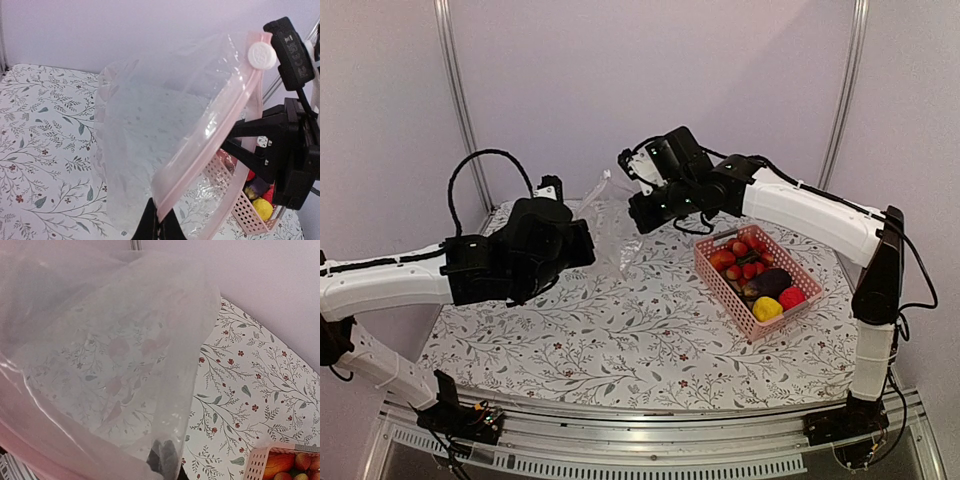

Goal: Place the food in the zip-top bag and seal the zipper
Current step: Adjust the zipper on the zipper food storage bag.

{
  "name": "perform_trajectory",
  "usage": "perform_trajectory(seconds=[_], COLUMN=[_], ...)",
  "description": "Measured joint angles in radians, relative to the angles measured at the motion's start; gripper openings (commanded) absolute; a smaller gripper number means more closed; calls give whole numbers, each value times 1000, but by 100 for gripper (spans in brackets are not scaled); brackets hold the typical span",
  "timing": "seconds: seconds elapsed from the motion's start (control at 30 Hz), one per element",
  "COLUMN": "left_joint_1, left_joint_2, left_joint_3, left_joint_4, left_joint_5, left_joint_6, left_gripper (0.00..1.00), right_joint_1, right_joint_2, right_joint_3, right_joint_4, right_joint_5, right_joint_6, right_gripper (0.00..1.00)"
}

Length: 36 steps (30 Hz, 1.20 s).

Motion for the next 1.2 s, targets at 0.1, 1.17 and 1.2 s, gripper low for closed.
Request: perform_trajectory(seconds=[0.1,1.17,1.2], left_joint_1=[0,32,36], left_joint_2=[-44,-124,-125], left_joint_3=[-49,-86,-86], left_joint_4=[13,-4,-20], left_joint_5=[-29,-3,-3], left_joint_6=[-11,131,136], left_gripper=[0,0,0], right_joint_1=[0,-30,-40], right_joint_2=[0,-271,-311], right_joint_3=[-6,-208,-238], right_joint_4=[1,-2,-7], right_joint_5=[59,-441,-461], right_joint_6=[16,-248,-265], right_gripper=[0,66,66])
